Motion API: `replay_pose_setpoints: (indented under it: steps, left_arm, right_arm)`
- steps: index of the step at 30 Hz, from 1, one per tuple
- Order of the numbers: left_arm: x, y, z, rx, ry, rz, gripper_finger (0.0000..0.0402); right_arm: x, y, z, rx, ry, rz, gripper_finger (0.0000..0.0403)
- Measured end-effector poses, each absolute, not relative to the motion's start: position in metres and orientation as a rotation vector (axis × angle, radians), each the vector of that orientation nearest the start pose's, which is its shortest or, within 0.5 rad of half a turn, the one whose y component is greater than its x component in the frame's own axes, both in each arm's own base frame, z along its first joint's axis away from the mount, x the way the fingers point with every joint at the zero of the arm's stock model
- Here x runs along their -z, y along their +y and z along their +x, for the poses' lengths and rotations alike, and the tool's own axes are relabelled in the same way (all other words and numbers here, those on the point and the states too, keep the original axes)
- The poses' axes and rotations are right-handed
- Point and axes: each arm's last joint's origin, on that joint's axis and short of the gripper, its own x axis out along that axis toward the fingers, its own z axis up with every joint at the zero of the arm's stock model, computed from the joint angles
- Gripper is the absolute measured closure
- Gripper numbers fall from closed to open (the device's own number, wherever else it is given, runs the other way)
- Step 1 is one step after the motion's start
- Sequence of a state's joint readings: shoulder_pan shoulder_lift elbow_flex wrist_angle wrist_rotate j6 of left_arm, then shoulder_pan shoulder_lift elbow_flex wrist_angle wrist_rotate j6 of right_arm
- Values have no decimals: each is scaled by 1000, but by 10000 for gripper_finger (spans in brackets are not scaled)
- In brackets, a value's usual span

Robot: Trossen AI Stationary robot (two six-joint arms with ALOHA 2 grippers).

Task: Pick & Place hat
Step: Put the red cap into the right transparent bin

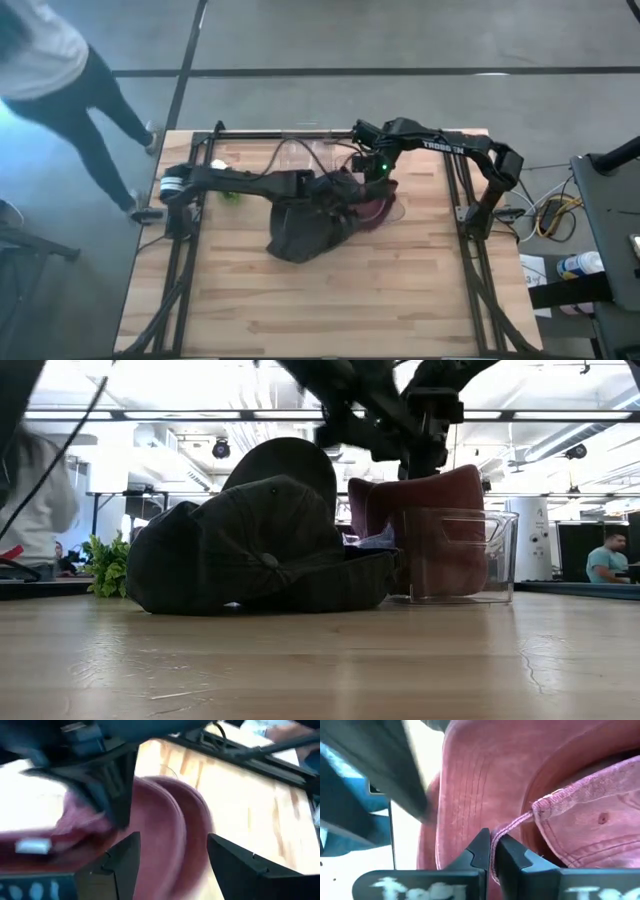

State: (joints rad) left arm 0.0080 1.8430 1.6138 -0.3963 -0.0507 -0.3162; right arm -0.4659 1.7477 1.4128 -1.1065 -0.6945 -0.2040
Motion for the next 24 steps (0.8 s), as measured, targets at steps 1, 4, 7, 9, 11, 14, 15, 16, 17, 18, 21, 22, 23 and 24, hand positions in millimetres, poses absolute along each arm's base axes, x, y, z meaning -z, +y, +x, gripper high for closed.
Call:
replay_pose_setpoints:
  steps: [1, 4, 7, 9, 11, 14, 15, 16, 17, 18, 21, 22, 23, 24]
  left_arm:
    - [-311, 3, 414, -176, 622, -282, 180]
    - [-335, -1, 391, -277, 612, -249, 180]
    - [-357, 2, 375, -394, 533, -220, 180]
    - [-367, 6, 368, -441, 494, -214, 180]
    - [-371, 10, 364, -462, 482, -215, 180]
    - [-369, 14, 364, -474, 493, -215, 180]
    - [-368, 15, 365, -476, 496, -215, 180]
    - [-367, 15, 366, -479, 497, -215, 180]
    - [-364, 16, 366, -481, 505, -215, 180]
    - [-362, 17, 365, -486, 511, -216, 180]
    - [-352, 19, 365, -508, 535, -228, 180]
    - [-348, 19, 365, -517, 542, -231, 180]
    - [-345, 20, 364, -523, 549, -235, 180]
    - [-342, 20, 364, -526, 556, -236, 180]
  right_arm:
    - [-248, -129, 303, -312, 1175, 608, 385]
    - [-237, -122, 305, -309, 1200, 572, 385]
    - [-220, -116, 309, -287, 1233, 535, 385]
    - [-212, -114, 311, -275, 1242, 552, 385]
    - [-206, -113, 313, -272, 1267, 571, 385]
    - [-202, -114, 314, -269, 1276, 577, 385]
    - [-202, -114, 314, -263, 1276, 583, 385]
    - [-203, -114, 315, -253, 1275, 591, 385]
    - [-204, -115, 316, -247, 1270, 593, 385]
    - [-205, -115, 317, -244, 1263, 590, 385]
    - [-207, -116, 318, -233, 1258, 578, 376]
    - [-207, -116, 318, -217, 1265, 565, 369]
    - [-207, -116, 318, -205, 1274, 553, 360]
    - [-207, -116, 318, -200, 1277, 550, 351]
